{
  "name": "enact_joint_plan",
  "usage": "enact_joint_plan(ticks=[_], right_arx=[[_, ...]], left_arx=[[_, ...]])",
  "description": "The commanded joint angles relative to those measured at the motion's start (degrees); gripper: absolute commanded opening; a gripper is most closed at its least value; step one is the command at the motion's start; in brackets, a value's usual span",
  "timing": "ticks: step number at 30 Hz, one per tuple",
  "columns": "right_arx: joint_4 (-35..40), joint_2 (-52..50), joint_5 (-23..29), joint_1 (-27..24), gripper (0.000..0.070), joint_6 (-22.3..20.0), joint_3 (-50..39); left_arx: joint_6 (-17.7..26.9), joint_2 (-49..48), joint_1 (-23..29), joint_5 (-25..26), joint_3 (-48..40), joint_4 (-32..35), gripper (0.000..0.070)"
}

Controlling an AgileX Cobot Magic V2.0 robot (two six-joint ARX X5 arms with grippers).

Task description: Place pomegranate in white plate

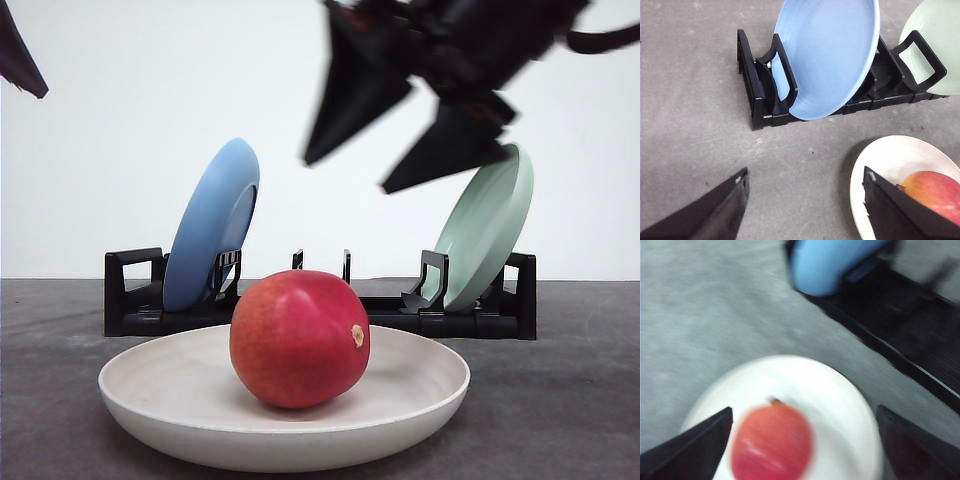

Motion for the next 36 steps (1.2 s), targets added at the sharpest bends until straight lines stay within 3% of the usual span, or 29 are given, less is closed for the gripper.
enact_joint_plan(ticks=[1, 8, 15, 23, 24, 25, 26, 27, 28, 36], right_arx=[[0.43, -1.42, 0.19, -1.23, 0.0550, 0.58, -1.27], [-0.65, -10.14, -0.37, -10.62, 0.0550, 2.32, -8.09], [-6.26, -17.69, -0.32, -19.67, 0.0550, 2.24, -11.65], [-6.72, -20.49, 0.23, -25.14, 0.0550, 0.25, -12.64], [-6.70, -20.49, 0.22, -25.26, 0.0534, 0.24, -12.63], [-6.67, -20.49, 0.22, -25.33, 0.0470, 0.27, -12.62], [-6.57, -20.49, 0.19, -25.33, 0.0310, 0.28, -12.62], [-6.71, -20.46, 0.18, -25.32, 0.0129, -0.16, -12.62], [-6.81, -20.42, 0.18, -25.31, 0.0006, -0.69, -12.62], [-6.50, -20.48, 0.15, -25.31, 0.0028, -1.29, -12.62]], left_arx=[[0.71, 0.39, -0.13, 0.28, 1.05, 0.66, 0.0431], [0.71, 0.39, -0.13, 0.28, 1.05, 0.55, 0.0431], [0.69, 0.39, -0.13, 0.28, 1.05, 0.39, 0.0431], [0.69, 0.39, -0.13, 0.28, 1.05, 0.05, 0.0431], [0.70, 0.38, -0.11, 0.28, 1.05, -0.14, 0.0411], [0.70, 0.37, -0.08, 0.28, 1.05, -0.25, 0.0345], [0.69, 0.37, -0.07, 0.28, 1.05, -0.20, 0.0187], [0.64, 0.38, -0.07, 0.28, 1.05, -0.17, 0.0079], [0.60, 0.39, -0.07, 0.29, 1.05, -0.15, 0.0012], [0.64, 0.15, -0.07, 0.28, 1.07, 0.00, 0.0025]])
